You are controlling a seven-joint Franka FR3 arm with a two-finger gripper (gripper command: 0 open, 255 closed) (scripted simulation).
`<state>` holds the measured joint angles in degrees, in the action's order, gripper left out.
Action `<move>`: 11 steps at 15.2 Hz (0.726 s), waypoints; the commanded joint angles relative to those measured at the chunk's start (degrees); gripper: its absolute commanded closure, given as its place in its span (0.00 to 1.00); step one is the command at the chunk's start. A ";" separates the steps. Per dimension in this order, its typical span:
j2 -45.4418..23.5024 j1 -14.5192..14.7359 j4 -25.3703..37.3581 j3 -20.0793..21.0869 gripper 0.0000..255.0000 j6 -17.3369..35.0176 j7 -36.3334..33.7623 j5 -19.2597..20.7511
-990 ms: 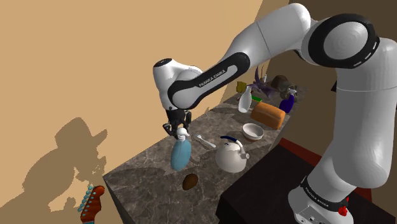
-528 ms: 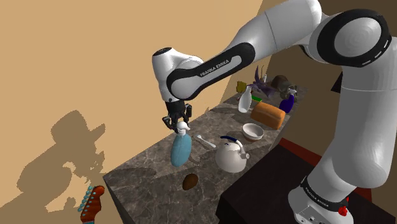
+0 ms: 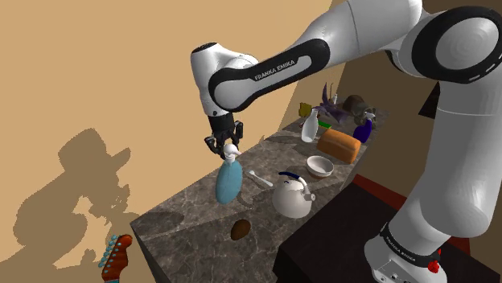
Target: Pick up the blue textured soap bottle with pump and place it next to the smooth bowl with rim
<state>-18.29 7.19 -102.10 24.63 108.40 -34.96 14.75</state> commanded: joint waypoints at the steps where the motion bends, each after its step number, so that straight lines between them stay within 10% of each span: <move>1: 0.70 -0.07 0.80 0.13 1.00 -1.39 0.37 -0.39; 11: 2.89 -0.12 5.72 0.56 1.00 -8.16 1.82 -1.69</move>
<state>-15.50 7.03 -96.96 25.15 100.91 -33.22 13.13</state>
